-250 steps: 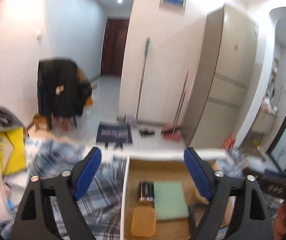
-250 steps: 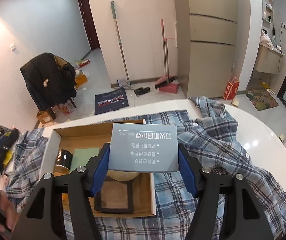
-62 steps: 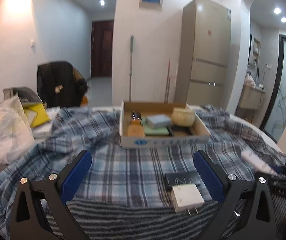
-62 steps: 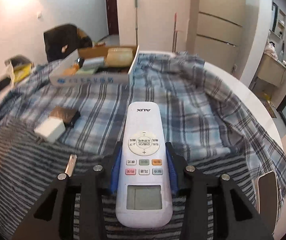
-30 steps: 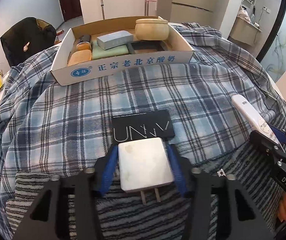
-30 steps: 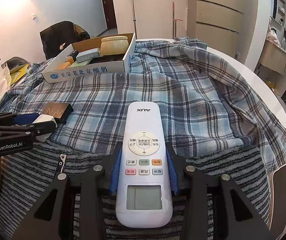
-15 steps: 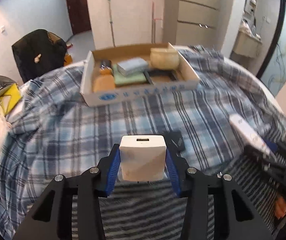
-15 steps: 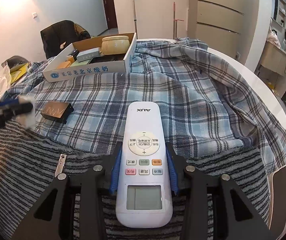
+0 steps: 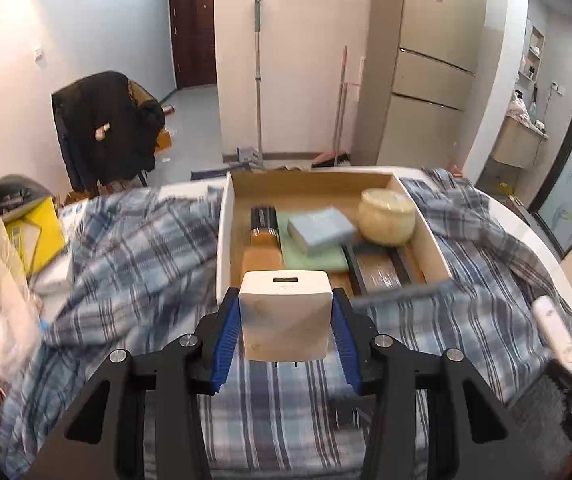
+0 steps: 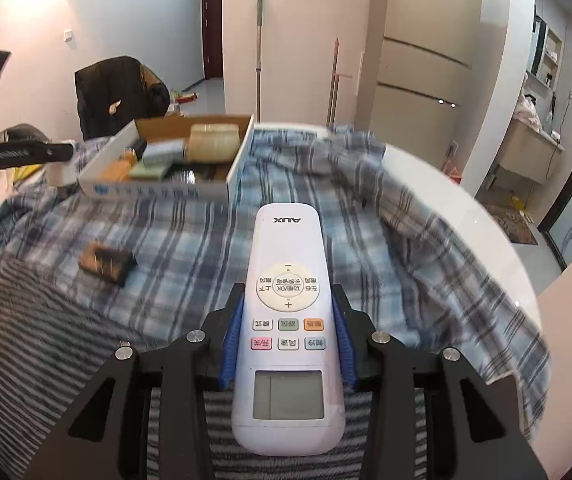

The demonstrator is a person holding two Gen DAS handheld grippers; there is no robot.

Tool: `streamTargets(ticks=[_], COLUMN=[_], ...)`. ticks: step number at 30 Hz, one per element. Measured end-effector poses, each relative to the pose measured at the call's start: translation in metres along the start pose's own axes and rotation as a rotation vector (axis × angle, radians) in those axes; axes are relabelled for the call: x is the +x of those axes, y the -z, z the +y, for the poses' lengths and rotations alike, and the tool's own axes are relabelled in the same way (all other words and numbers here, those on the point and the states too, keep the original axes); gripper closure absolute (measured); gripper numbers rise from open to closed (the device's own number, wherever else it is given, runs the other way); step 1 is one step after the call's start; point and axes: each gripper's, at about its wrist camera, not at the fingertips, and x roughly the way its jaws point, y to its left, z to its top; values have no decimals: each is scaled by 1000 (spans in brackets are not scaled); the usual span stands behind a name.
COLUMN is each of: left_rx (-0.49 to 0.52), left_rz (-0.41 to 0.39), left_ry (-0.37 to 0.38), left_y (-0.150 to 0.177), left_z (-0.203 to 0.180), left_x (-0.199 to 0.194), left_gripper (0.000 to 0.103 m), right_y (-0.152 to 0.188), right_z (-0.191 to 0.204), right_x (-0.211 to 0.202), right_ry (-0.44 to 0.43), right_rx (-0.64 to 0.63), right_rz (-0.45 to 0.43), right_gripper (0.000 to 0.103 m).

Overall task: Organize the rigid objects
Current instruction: 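Carry the charger into the cardboard box and release it while the right carries the remote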

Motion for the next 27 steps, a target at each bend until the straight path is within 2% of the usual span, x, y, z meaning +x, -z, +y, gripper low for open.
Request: streamTargets(ticks=[3, 8, 11, 13, 15, 18, 20, 21, 23, 24, 26, 27], left_rx=[16, 6, -5, -12, -10, 20, 3, -11, -31, -30, -13, -2], left_rz=[-28, 4, 62, 102, 102, 95, 90, 85, 72, 68, -9, -58], left_ry=[-33, -35, -13, 41, 49, 18, 29, 44, 98, 118, 113, 106], left_y=[-16, -35, -34, -31, -27, -23, -22, -21, -21, -22, -22, -22], left_z=[-1, 10, 18, 23, 25, 24, 28, 31, 36, 38, 39, 39], left_x=[10, 47, 74, 89, 97, 106, 108, 108, 105, 101, 83, 73], left_gripper=[56, 56, 57, 56, 56, 56, 56, 54, 43, 41, 39, 31], right_y=[-24, -65, -85, -95, -102, -108, -110, -110, -109, -110, -111, -113], right_z=[9, 30, 44, 52, 57, 64, 68, 71, 73, 73, 71, 72], right_x=[-3, 8, 19, 26, 34, 44, 51, 54, 58, 60, 61, 62], right_ry=[20, -11, -16, -24, -24, -7, 6, 14, 8, -7, -32, -41], right_rx=[-25, -33, -45, -50, -46, -46, -59, -71, -74, -61, -34, -22], right_rz=[-39, -49, -35, -21, -14, -14, -9, -3, 8, 14, 16, 8], right_gripper=[64, 64, 64, 64, 64, 64, 64, 64, 64, 64, 64, 64])
